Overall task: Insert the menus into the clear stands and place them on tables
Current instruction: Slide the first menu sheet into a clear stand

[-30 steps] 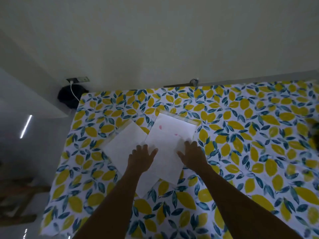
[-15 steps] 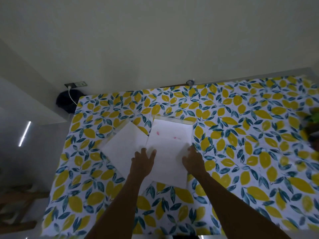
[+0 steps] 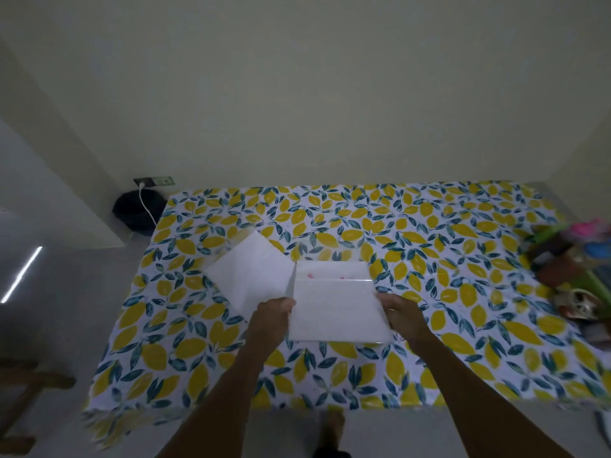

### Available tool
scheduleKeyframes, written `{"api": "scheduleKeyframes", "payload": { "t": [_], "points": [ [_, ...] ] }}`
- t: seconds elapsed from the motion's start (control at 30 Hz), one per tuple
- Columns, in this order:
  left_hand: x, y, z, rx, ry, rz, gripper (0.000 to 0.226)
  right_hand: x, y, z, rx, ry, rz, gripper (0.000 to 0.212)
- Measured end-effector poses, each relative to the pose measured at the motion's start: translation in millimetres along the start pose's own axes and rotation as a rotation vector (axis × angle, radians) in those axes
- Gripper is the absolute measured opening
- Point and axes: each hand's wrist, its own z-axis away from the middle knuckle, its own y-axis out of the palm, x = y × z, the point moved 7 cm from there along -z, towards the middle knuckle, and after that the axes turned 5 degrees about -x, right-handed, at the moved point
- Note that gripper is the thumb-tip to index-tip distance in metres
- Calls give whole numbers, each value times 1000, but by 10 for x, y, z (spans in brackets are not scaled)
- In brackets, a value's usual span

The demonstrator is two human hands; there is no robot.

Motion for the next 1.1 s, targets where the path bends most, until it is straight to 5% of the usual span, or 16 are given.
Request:
{"api": "scheduleKeyframes", "payload": {
  "t": [0.2,0.33,0.57,0.67,0.83,1.1],
  "points": [
    [-185,-97,251,-98,57,158,23,227,-397,338,26,-96,7,26],
    [-415,-263,289,-184,105,159,23,400,-498,245,20,-182,92,36],
    [-644,-542,-45,-277,157,212,23,812,-525,-105,21,-211,81,17],
    [-724,-653,-257,-322,121,242,30,936,-501,-349,17,-232,46,6],
    [-819,-718,-760,-394,100,234,29,1072,-399,-888,63,-230,38,29],
    [-861,-633,-1455,-472,-51,157,13,1247,-246,-1514,89,-278,-1,26]
  ]
}}
